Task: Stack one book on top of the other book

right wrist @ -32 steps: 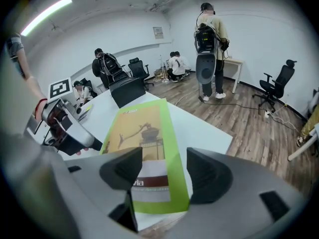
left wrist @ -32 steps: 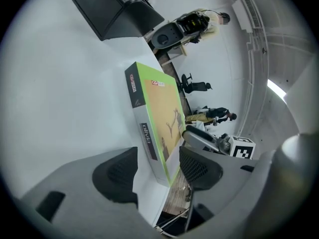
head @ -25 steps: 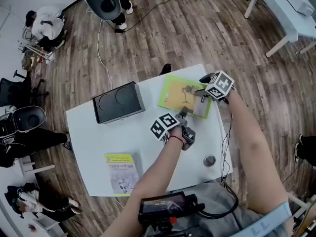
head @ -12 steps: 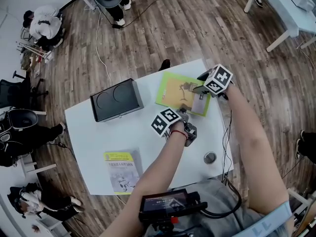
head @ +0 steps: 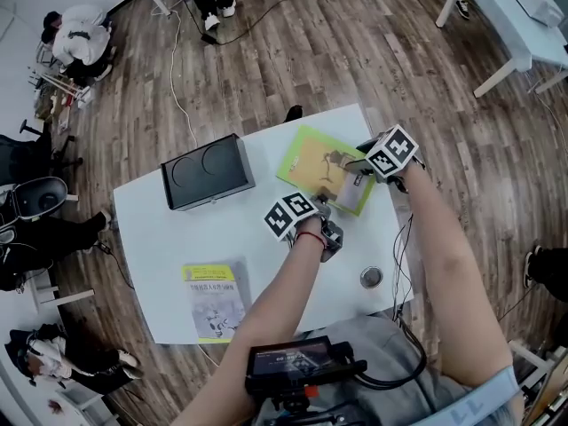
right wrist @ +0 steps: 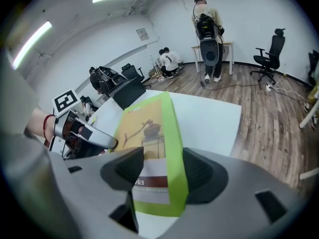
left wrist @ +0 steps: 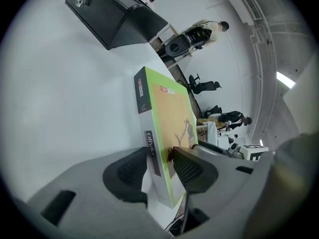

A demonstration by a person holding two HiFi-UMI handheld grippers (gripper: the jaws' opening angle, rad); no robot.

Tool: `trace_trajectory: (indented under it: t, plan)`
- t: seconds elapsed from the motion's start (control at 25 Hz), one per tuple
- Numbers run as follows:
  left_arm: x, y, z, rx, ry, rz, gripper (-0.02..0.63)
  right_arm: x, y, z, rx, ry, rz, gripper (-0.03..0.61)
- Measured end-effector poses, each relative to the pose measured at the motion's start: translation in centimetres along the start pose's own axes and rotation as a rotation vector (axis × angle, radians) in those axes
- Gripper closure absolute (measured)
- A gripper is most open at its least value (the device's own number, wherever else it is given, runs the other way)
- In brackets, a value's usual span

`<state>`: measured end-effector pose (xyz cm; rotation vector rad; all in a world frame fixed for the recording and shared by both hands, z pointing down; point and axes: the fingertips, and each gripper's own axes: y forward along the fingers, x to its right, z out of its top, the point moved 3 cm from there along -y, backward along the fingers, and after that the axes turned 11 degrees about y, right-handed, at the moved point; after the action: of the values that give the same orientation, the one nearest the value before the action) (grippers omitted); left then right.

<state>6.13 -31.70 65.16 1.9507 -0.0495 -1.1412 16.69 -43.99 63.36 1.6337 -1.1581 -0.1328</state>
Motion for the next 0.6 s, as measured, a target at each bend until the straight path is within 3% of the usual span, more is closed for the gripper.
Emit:
trace_trajectory:
  t: [0.24, 0.6]
  plan:
    - [-1.1, -1.5, -0.6, -0.063, 0.132, 0.007, 0.439, -2.0, -0.3, -3.1, 0.054, 0.096, -0.008, 0.328]
    - [-3.2, -4.3, -1.1, -0.141, 0.298, -0.007, 0.44, -6.6, -0.3, -8.0, 0.208, 0.286, -0.093, 0.328]
